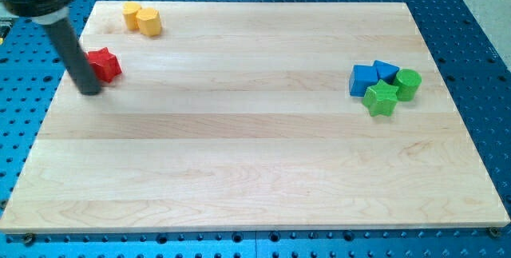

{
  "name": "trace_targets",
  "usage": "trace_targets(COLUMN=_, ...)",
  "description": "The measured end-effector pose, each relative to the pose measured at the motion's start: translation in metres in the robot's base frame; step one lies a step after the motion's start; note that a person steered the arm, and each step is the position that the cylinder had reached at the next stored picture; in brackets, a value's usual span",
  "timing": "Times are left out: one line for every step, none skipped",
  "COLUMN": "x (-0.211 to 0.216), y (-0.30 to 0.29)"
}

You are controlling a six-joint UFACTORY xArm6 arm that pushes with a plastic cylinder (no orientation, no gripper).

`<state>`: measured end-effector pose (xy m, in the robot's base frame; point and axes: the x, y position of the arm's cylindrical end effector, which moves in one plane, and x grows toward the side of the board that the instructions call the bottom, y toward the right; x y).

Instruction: Place red blocks at the center of the board

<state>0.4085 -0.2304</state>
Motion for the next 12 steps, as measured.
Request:
trace_targets(x=0.027, y=-0.044)
trace_targets(x=0.038, y=-0.075)
trace_targets(x=-0.022, y=-0.074)
trace_targets(x=-0.061, y=-0.068)
trace_targets(x=-0.061, y=-0.028)
trace_targets(x=-0.052, y=0.045)
trace_targets(x=-0.012, y=0.050)
trace_targets(x=-0.073, y=0.091)
trace_targets(x=-0.085, y=0.023)
trace_targets(x=-0.038, y=0.012)
trace_targets(x=-0.045, y=0.011)
trace_targets(x=-0.035, y=-0.045)
